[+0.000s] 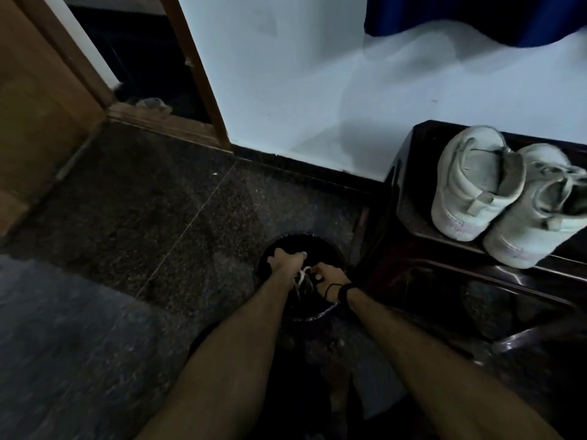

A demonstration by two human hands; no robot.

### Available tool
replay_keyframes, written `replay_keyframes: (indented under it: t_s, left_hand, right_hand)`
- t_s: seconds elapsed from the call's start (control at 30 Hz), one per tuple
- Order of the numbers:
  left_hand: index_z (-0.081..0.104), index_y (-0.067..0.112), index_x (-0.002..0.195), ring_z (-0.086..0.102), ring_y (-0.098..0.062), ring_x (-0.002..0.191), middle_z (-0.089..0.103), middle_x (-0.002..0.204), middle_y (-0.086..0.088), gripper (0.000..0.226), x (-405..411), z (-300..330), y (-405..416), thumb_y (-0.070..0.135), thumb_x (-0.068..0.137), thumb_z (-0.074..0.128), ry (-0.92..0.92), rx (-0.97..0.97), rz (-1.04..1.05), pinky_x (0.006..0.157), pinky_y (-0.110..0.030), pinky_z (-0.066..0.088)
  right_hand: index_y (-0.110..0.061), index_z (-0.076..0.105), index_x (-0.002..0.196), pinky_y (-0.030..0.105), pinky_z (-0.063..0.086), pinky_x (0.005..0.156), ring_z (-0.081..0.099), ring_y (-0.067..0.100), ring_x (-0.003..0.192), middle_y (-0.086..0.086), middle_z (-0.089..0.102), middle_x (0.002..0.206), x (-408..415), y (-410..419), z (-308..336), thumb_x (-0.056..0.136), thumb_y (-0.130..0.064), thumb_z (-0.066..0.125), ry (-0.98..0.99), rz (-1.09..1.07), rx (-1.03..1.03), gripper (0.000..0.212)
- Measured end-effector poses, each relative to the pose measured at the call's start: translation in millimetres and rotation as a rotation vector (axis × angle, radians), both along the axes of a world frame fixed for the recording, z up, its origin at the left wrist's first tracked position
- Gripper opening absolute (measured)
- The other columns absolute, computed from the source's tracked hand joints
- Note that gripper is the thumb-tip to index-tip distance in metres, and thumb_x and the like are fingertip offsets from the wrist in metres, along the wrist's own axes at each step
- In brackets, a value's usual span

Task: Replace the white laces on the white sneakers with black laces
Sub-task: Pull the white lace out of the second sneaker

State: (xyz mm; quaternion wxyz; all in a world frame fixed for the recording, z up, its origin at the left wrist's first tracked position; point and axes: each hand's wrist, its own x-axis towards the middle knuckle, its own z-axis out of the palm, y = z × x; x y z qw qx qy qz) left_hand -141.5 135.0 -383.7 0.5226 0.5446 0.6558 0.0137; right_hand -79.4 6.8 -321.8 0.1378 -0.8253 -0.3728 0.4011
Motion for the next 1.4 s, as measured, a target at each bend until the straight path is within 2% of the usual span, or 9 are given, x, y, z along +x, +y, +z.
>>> replay_keyframes:
  t_s: [0.1, 0.43, 0.67, 0.8, 0.93, 1.03, 1.1, 1.23, 1.4]
  left_hand:
    - [0.042, 0.012, 0.144, 0.053, -0.032, 0.122, 0.050, 0.139, -0.013, 0.076, -8, 31, -15, 0.041, 0.081, 0.073, -0.036, 0.008, -0.032, 0.097, -0.044, 0.052]
    - [0.069, 0.017, 0.114, 0.065, -0.024, 0.103, 0.071, 0.110, -0.006, 0.030, 15, 139, -81, 0.038, 0.096, 0.059, -0.370, 0.250, -0.152, 0.092, -0.037, 0.053]
    - [0.071, 0.013, 0.106, 0.067, -0.024, 0.099, 0.072, 0.104, -0.007, 0.039, 49, 249, -130, 0.045, 0.098, 0.052, -0.691, 0.361, -0.058, 0.087, -0.036, 0.054]
    - [0.066, 0.006, 0.086, 0.064, -0.028, 0.085, 0.070, 0.086, -0.012, 0.054, 68, 294, -173, 0.052, 0.100, 0.042, -0.742, 0.532, -0.185, 0.068, -0.031, 0.044]
    - [0.068, 0.006, 0.091, 0.065, -0.037, 0.086, 0.071, 0.089, -0.019, 0.082, 81, 315, -234, 0.073, 0.092, 0.020, -0.755, 0.817, -0.352, 0.070, -0.041, 0.050]
    - [0.070, 0.009, 0.100, 0.068, -0.033, 0.086, 0.073, 0.088, -0.016, 0.076, 98, 320, -271, 0.069, 0.094, 0.024, -0.839, 0.804, -0.413, 0.073, -0.039, 0.052]
    - [0.069, 0.009, 0.096, 0.068, -0.026, 0.084, 0.072, 0.086, -0.012, 0.081, 109, 322, -292, 0.074, 0.091, 0.020, -0.941, 0.765, -0.494, 0.074, -0.037, 0.051]
    - [0.060, 0.017, 0.078, 0.058, -0.017, 0.071, 0.064, 0.072, -0.004, 0.063, 131, 311, -311, 0.071, 0.093, 0.030, -0.932, 0.822, -0.734, 0.069, -0.037, 0.047]
    - [0.053, 0.020, 0.072, 0.061, -0.020, 0.073, 0.065, 0.073, 0.002, 0.035, 152, 298, -296, 0.050, 0.089, 0.053, -0.735, 0.839, -0.713, 0.067, -0.042, 0.050]
  right_hand:
    - [-0.015, 0.050, 0.128, 0.039, 0.049, 0.093, 0.054, 0.026, 0.113, 0.008, 0.056, 0.125, 0, -1, -4, 0.088, -0.012, 0.051, -0.038, -0.035, 0.032, 0.040]
    - [-0.023, 0.056, 0.107, 0.036, 0.048, 0.084, 0.058, 0.025, 0.104, 0.004, 0.058, 0.113, 20, -6, 92, 0.090, -0.018, 0.051, -0.246, -0.262, 0.458, 0.018]
    - [-0.019, 0.057, 0.113, 0.034, 0.048, 0.082, 0.056, 0.020, 0.102, 0.004, 0.058, 0.112, 57, -34, 206, 0.088, -0.008, 0.048, -0.485, -0.288, 0.712, 0.029]
    - [-0.016, 0.056, 0.113, 0.030, 0.048, 0.074, 0.056, 0.014, 0.086, 0.002, 0.060, 0.102, 90, -70, 262, 0.078, 0.000, 0.051, -0.529, -0.468, 0.836, 0.039]
    - [-0.017, 0.059, 0.109, 0.028, 0.047, 0.076, 0.057, 0.015, 0.083, -0.001, 0.063, 0.088, 123, -115, 293, 0.075, 0.000, 0.051, -0.507, -0.799, 0.917, 0.038]
    - [-0.018, 0.061, 0.104, 0.014, 0.042, 0.066, 0.058, 0.012, 0.076, -0.005, 0.064, 0.083, 138, -148, 305, 0.084, -0.006, 0.054, -0.404, -1.011, 0.986, 0.024]
    - [-0.016, 0.063, 0.097, 0.008, 0.040, 0.060, 0.059, 0.011, 0.068, -0.001, 0.066, 0.082, 153, -170, 305, 0.089, -0.011, 0.057, -0.159, -1.136, 1.090, 0.011]
    - [-0.010, 0.061, 0.085, 0.024, 0.041, 0.052, 0.053, 0.017, 0.054, 0.011, 0.063, 0.079, 175, -218, 301, 0.094, -0.007, 0.053, 0.356, -1.235, 1.296, 0.012]
    - [-0.012, 0.062, 0.077, 0.018, 0.046, 0.051, 0.055, 0.012, 0.054, 0.003, 0.063, 0.068, 181, -260, 290, 0.088, -0.009, 0.064, 0.205, -1.170, 1.255, 0.012]
